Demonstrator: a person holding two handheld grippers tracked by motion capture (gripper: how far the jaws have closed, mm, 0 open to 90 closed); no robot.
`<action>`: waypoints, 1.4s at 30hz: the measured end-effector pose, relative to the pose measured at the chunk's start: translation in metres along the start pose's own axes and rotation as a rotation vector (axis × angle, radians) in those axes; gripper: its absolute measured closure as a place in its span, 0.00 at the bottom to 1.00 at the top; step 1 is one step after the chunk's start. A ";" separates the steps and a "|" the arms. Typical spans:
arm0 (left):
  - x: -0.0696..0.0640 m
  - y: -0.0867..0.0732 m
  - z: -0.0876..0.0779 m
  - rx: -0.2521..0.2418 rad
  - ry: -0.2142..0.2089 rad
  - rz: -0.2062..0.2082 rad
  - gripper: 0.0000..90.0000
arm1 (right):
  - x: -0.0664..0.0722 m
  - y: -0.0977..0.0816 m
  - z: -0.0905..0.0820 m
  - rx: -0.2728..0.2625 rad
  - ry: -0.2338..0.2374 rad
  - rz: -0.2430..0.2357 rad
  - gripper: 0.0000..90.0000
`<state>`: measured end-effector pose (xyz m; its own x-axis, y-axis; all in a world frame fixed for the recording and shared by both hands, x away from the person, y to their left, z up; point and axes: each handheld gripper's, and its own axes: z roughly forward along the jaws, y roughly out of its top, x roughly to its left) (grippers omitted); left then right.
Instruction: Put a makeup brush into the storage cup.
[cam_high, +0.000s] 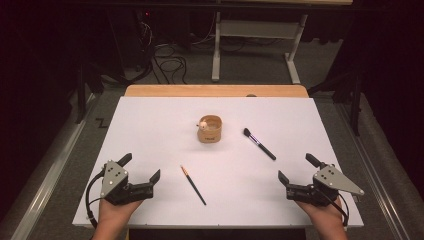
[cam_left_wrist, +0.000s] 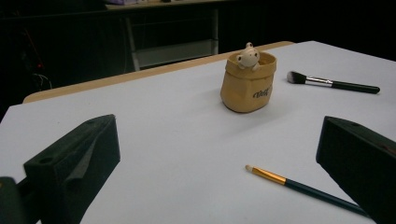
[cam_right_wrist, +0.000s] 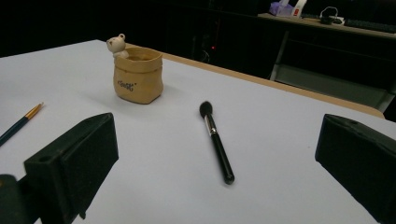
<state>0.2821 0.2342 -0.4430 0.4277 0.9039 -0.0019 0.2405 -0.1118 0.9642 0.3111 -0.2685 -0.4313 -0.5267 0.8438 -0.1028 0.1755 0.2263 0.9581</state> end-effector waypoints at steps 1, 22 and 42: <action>0.001 0.000 0.000 -0.001 0.002 -0.007 0.01 | -0.001 0.000 0.000 -0.001 -0.003 0.003 0.00; 0.006 -0.001 -0.004 0.000 0.024 -0.030 0.01 | -0.002 0.001 0.002 -0.009 -0.004 -0.005 0.00; 0.008 -0.003 -0.003 0.002 0.030 -0.042 0.01 | -0.004 -0.001 0.004 -0.004 0.000 -0.009 0.00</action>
<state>0.2819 0.2428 -0.4448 0.3907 0.9199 -0.0339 0.2591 -0.0746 0.9630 0.3164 -0.2697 -0.4331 -0.5281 0.8418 -0.1115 0.1673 0.2318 0.9583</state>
